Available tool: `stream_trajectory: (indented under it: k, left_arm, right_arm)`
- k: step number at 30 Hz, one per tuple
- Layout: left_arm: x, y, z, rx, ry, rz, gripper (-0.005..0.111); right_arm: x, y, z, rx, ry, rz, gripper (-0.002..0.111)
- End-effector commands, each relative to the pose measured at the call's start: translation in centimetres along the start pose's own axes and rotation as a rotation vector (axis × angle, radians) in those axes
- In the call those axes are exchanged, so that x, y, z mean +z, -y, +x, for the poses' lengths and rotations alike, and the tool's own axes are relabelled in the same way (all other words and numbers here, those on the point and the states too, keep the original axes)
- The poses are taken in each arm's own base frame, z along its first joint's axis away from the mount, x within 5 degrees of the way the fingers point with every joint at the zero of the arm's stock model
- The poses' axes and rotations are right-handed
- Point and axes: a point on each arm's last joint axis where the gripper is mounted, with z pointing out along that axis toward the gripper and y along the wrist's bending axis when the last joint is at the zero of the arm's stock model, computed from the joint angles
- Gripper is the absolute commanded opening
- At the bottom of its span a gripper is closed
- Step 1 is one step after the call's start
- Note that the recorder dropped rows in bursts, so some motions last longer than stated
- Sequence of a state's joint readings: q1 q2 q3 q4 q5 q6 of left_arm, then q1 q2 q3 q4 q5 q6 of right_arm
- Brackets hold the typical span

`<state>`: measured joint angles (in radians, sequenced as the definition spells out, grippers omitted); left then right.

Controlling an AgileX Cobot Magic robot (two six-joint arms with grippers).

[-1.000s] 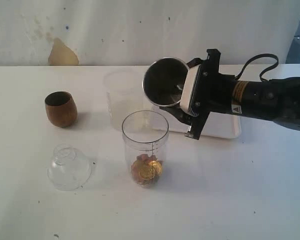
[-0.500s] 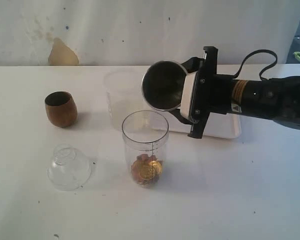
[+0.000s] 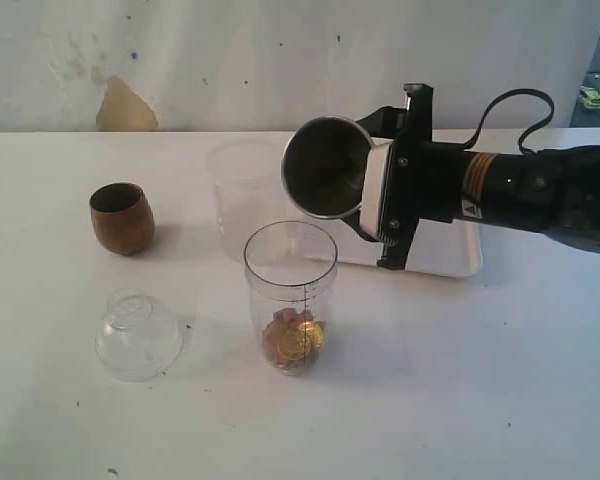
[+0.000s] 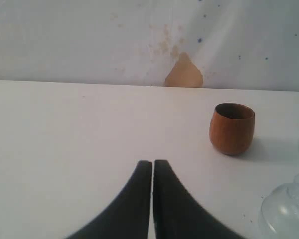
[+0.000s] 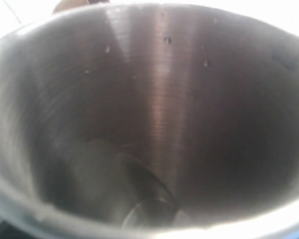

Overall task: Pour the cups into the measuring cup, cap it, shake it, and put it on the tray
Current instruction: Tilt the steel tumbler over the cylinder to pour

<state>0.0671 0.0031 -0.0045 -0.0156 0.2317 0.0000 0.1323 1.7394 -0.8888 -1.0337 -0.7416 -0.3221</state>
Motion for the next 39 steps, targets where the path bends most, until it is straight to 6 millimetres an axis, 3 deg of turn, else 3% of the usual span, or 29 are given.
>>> stream_trajectory:
  k: [1,16,39]
  left_arm:
    - [0.0,0.0,0.1,-0.003,-0.002,0.001,0.002]
    - [0.0,0.0,0.1,-0.003,-0.002,0.001,0.002]
    - [0.0,0.0,0.1,-0.003,-0.002,0.001,0.002]
  right_arm:
    - [0.1,0.8,-0.4,-0.027,0.033,0.035,0.0]
    - [0.3,2.4,-0.8,-0.077,0.046,0.072,0.0]
    - [0.3,2.3,-0.8,-0.222,0.041,0.072,0.0]
